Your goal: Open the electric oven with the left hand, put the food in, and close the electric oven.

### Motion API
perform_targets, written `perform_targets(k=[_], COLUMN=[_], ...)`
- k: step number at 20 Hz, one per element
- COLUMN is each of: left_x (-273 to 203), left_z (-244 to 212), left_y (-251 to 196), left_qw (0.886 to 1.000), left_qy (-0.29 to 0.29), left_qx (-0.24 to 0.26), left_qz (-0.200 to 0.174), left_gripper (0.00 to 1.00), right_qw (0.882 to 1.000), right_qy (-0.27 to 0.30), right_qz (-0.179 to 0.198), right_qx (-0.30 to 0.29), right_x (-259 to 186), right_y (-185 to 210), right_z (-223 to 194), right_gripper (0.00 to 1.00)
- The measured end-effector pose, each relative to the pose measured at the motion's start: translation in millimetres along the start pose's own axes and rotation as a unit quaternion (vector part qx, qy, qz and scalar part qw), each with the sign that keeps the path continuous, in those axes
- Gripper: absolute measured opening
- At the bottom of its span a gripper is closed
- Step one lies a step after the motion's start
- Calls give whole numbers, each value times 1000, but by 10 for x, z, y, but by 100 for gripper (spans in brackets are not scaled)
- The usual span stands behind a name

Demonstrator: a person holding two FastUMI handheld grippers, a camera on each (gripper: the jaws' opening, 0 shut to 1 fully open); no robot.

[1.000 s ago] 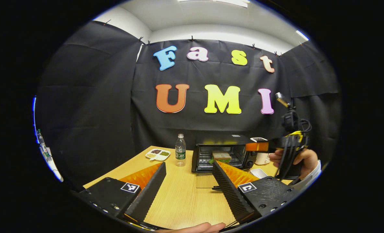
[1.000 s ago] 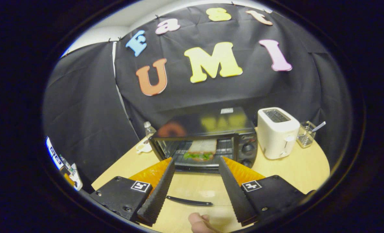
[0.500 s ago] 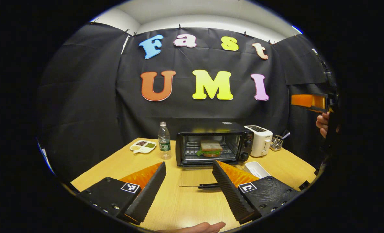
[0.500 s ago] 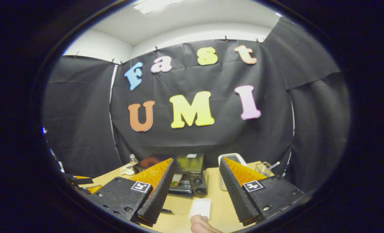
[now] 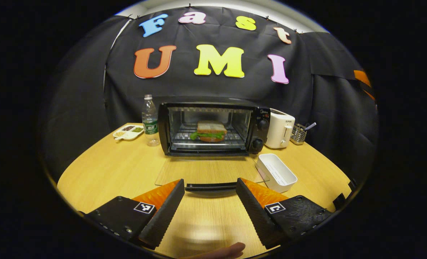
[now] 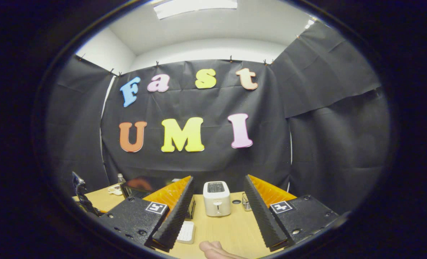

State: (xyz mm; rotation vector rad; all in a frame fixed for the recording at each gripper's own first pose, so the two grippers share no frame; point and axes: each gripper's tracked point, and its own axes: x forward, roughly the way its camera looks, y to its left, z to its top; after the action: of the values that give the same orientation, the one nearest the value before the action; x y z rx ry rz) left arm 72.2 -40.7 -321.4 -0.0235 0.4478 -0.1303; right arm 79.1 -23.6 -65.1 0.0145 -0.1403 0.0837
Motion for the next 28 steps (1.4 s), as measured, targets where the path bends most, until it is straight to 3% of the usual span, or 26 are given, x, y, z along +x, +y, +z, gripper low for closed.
perform_targets(k=[9,17,28], left_x=[502,625,549], left_z=[-638,-650,-444], left_y=[-226,-241,-253], left_qw=[991,987,987], left_qy=[130,160,156], left_qx=[18,3,-22], left_qz=[15,25,18], left_gripper=[96,95,94], right_qw=[1000,999,999], right_qy=[1,5,17], right_qz=[-6,-37,-35], right_qx=[-10,-15,-12], right_x=[-162,-195,-164], right_y=[-343,-700,-649], right_z=[-56,-26,-81], right_gripper=[90,90,90])
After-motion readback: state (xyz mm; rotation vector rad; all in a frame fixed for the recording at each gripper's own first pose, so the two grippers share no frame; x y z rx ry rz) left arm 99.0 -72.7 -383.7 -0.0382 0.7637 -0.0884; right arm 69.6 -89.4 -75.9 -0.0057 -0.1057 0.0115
